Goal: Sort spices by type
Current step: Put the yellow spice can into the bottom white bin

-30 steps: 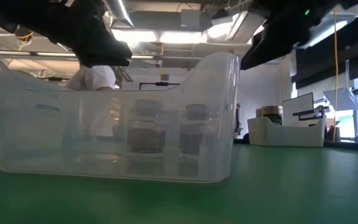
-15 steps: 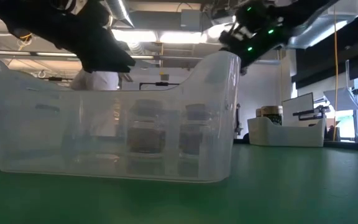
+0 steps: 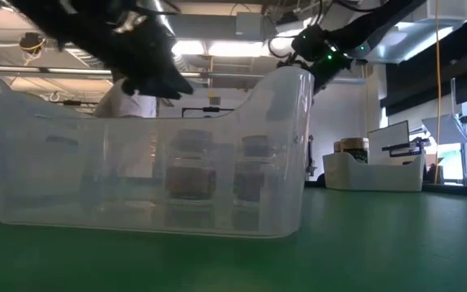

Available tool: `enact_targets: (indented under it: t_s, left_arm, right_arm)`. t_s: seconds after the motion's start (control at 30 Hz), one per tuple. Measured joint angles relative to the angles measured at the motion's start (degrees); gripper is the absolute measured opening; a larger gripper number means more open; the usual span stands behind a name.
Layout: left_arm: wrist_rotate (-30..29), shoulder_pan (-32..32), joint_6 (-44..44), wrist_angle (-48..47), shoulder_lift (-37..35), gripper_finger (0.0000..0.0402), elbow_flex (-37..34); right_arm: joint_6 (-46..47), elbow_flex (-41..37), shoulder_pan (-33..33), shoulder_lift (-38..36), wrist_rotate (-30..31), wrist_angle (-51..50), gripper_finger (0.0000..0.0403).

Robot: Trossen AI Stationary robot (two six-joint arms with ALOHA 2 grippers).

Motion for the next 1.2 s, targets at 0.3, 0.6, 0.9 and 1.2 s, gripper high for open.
enact_targets:
  t_s: [0.3, 0.6, 0.9, 1.2]
  left_arm:
    - [4.3, 12.2, -3.4, -18.3, 16.6, 0.026, 25.9]
    - [11.3, 19.6, -5.3, -30.6, 30.4, 0.0277, 47.6]
    - [11.5, 23.5, -8.2, -34.2, 40.5, 0.0325, 58.7]
    - [14.4, 25.8, -12.7, -42.0, 49.3, 0.0327, 65.9]
  right_arm:
    - [-1.3, -3.5, -1.0, 0.0, 0.1, 5.3, 0.0292]
    - [-3.1, -3.4, -1.0, 0.0, 0.6, 4.6, 0.0292]
    - [-3.1, -3.4, -0.9, 0.0, 3.2, 1.3, 0.0292]
    - [-3.1, -3.5, -0.9, 0.0, 3.2, 0.4, 0.0292]
